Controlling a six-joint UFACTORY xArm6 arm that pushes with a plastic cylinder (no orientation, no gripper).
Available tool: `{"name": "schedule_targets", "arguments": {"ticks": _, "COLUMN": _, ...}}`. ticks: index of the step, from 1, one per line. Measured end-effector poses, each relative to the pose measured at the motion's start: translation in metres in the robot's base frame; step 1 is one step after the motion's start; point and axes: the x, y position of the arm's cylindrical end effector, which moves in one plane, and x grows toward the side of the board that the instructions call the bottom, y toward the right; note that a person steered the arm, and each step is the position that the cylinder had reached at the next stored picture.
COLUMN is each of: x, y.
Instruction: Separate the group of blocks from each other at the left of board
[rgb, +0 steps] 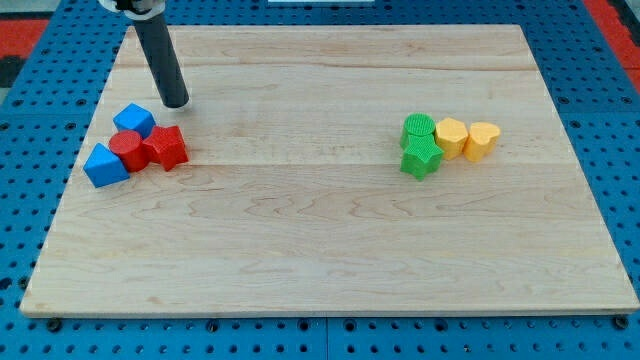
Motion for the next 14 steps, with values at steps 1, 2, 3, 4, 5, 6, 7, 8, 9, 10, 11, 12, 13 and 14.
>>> {"name": "schedule_targets", "arguments": {"ticks": 1, "x": 0.0, "y": 0.0}}
{"name": "schedule_targets", "arguments": {"ticks": 2, "x": -0.023, "y": -0.01}}
{"name": "schedule_targets", "arguments": {"ticks": 3, "x": -0.041, "y": -0.055}}
{"name": "schedule_targets", "arguments": {"ticks": 4, "x": 0.023, "y": -0.102}}
{"name": "schedule_targets", "arguments": {"ticks": 5, "x": 0.042, "y": -0.12}}
{"name": "schedule_targets", "arguments": {"ticks": 6, "x": 0.081, "y": -0.083}}
{"name": "schedule_targets", "arguments": {"ticks": 7, "x": 0.114, "y": -0.045}}
{"name": "schedule_targets", "arguments": {"ticks": 8, "x": 0.115, "y": -0.045}}
{"name": "schedule_targets", "arguments": {"ticks": 9, "x": 0.115, "y": -0.035}}
{"name": "schedule_targets", "arguments": {"ticks": 10, "x": 0.118, "y": -0.01}}
{"name": "schedule_targets", "arguments": {"ticks": 11, "x": 0.104, "y": -0.013}}
{"name": "schedule_targets", "arguments": {"ticks": 12, "x": 0.091, "y": -0.044}}
{"name": "schedule_targets", "arguments": {"ticks": 13, "x": 0.07, "y": -0.046}}
{"name": "schedule_targets", "arguments": {"ticks": 14, "x": 0.067, "y": -0.035}}
